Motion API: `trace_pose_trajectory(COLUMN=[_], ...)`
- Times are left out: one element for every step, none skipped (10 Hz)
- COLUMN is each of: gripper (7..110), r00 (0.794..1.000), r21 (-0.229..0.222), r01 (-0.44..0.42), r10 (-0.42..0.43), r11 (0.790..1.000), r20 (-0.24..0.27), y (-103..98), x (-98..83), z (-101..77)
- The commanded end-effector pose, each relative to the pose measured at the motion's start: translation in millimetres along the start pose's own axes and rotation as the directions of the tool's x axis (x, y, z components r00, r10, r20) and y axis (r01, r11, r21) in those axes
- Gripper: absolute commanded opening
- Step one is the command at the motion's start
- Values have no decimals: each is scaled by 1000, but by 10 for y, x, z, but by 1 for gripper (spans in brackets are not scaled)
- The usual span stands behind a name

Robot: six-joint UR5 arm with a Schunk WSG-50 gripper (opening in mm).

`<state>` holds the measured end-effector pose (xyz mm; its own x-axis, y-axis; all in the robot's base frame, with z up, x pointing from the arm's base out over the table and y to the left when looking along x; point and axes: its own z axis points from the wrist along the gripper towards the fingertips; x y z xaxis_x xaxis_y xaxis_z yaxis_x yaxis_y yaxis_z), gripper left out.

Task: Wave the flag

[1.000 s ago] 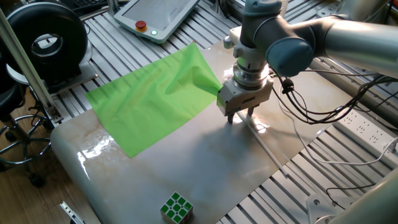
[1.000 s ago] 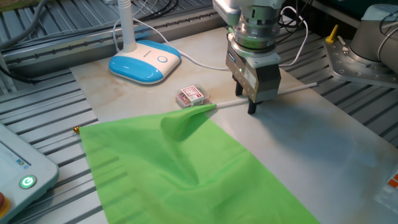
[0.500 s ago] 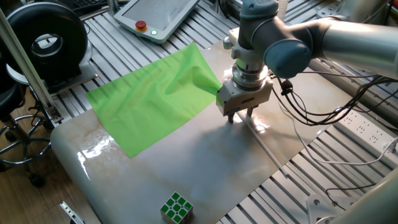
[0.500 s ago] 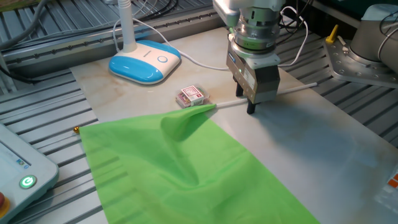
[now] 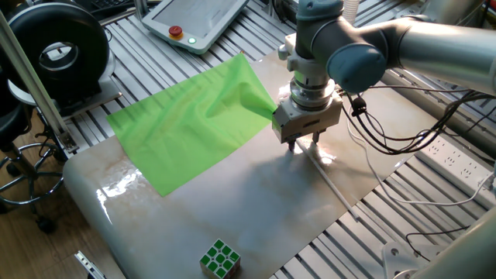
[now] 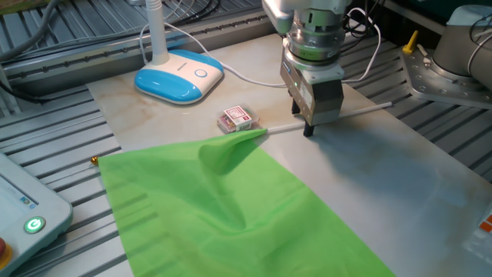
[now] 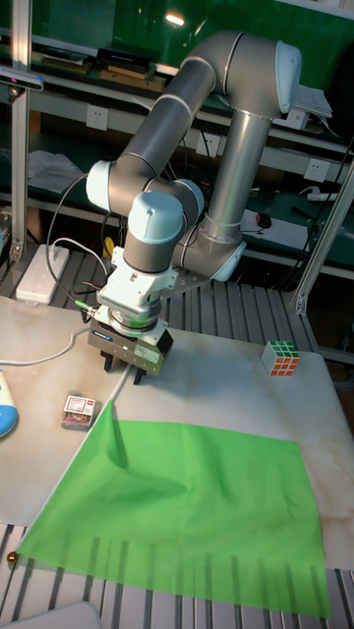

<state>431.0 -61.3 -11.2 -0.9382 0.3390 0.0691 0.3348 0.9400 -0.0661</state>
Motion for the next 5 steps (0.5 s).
trace_pose_trajectory(gripper=[7, 7, 7, 7, 7], r00=[1000, 999, 999, 999, 998], r21=[-12, -15, -18, -24, -33], r01=[-20, -14, -6, -6, -2], r10=[20, 14, 7, 7, 4], r11=[1000, 1000, 1000, 1000, 999], r20=[16, 28, 42, 49, 59], y=[10, -5, -13, -3, 10], x=[-52, -82, -117, -135, -159], z=[-11, -15, -23, -29, -39])
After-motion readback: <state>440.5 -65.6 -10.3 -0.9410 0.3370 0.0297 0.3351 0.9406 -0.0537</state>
